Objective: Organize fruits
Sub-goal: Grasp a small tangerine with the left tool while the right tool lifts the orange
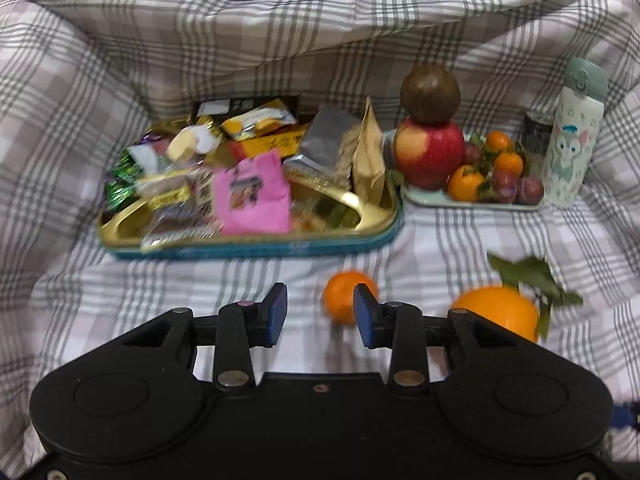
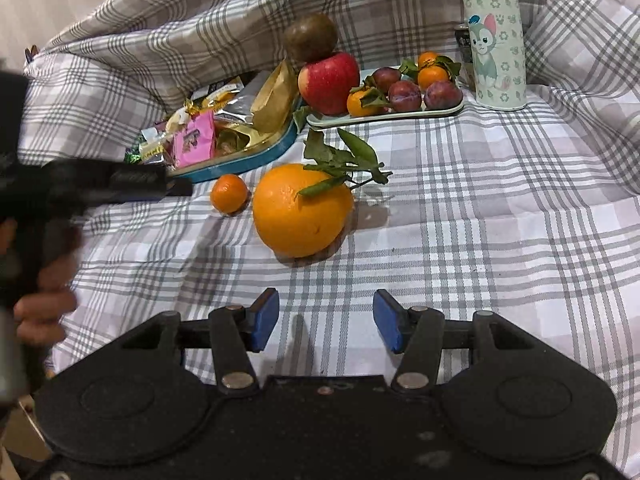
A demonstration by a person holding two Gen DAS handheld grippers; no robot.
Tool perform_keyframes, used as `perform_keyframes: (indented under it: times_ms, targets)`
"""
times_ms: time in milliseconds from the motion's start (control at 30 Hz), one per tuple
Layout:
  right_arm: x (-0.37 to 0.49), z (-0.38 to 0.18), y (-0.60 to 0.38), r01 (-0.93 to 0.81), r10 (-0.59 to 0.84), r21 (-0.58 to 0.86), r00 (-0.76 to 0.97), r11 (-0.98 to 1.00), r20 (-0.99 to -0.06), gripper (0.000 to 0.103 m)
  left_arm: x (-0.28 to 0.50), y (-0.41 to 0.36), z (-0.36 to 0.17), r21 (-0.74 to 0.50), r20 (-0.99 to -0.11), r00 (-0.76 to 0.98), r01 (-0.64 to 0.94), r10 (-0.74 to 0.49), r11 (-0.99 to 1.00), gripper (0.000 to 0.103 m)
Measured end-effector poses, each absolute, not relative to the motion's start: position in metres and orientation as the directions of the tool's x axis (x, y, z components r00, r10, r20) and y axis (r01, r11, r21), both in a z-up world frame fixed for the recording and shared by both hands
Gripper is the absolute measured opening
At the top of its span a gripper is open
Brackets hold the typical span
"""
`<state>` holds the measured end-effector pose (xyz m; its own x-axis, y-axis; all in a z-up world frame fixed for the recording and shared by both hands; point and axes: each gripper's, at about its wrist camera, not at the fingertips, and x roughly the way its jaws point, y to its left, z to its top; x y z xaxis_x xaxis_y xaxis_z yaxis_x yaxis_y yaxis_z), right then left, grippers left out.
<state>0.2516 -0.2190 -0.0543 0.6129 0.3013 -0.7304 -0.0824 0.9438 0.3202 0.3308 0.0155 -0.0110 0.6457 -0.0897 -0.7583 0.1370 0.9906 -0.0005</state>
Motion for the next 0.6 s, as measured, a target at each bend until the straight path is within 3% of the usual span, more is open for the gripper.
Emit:
perform_keyframes:
  times_ms: [167, 467, 600]
  targets:
    - [0.246, -0.051, -0.229, -0.075, 0.31, 0.339, 0.619, 0.938, -0.721, 0.056, 0.339, 0.006, -0.017, -0.033, -0.755, 0.64, 0.175, -0.14, 0.984, 0.045]
    - [0.246, -0.054, -0.233, -0.069, 0.321, 0.357, 0.617, 0.932, -0.719, 0.056, 0.347, -0.005, -0.035, 0.02, -0.767, 0.636, 0.161, -0.088, 0.987, 0.045]
    - [0.247, -0.056, -0.233, -0.068, 0.326, 0.363, 0.614, 0.929, -0.719, 0.056, 0.35, -0.007, -0.042, 0.034, -0.769, 0.635, 0.16, -0.077, 0.987, 0.051]
